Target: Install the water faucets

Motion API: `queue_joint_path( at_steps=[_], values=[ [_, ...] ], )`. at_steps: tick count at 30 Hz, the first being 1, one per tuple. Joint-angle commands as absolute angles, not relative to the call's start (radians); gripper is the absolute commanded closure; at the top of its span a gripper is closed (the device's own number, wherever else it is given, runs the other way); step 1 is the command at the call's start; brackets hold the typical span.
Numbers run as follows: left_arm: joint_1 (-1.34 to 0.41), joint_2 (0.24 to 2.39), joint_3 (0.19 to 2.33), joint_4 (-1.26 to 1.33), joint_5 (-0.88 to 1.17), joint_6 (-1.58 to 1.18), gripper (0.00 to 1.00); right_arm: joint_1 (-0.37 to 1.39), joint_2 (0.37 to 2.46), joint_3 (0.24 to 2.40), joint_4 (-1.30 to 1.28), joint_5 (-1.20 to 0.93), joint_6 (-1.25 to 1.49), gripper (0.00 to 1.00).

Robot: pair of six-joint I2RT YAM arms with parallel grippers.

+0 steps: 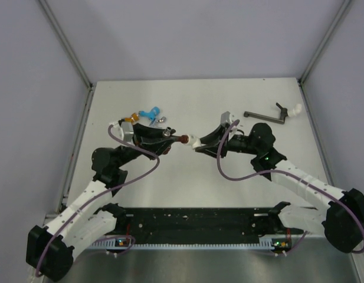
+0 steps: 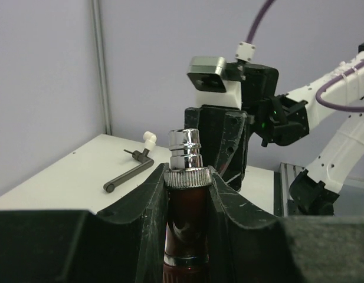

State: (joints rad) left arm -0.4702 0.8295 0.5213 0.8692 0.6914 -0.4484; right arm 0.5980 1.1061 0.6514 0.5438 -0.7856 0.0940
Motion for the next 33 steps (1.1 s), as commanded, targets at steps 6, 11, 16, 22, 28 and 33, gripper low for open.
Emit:
queue_joint_path(
  at_steps=[6, 11, 16, 22, 28, 33],
  values=[
    [-0.506, 0.818, 0.551, 0.89, 1.026, -0.434, 1.0, 0.474, 1.117, 0.755, 0.535, -0.794, 0.386, 0.66],
    [-0.512, 0.815, 0.555, 0.868, 1.057, -0.431, 1.0, 0.459, 1.163, 0.79, 0.5, -0.815, 0.39, 0.59],
    [-0.517, 0.813, 0.558, 0.847, 1.055, -0.422, 1.0, 0.451, 1.18, 0.804, 0.473, -0.758, 0.347, 0.52],
    [-0.518, 0.795, 0.566, 0.697, 0.898, -0.339, 1.0, 0.449, 1.1, 0.795, 0.419, -0.683, 0.206, 0.34],
    [-0.518, 0.808, 0.566, 0.684, 0.689, -0.4, 1.0, 0.449, 0.97, 0.634, 0.579, -0.67, 0.063, 0.24],
    [-0.518, 0.827, 0.555, 0.739, 0.568, -0.52, 1.0, 0.451, 0.974, 0.525, 0.781, -0.744, 0.049, 0.22]
  ],
)
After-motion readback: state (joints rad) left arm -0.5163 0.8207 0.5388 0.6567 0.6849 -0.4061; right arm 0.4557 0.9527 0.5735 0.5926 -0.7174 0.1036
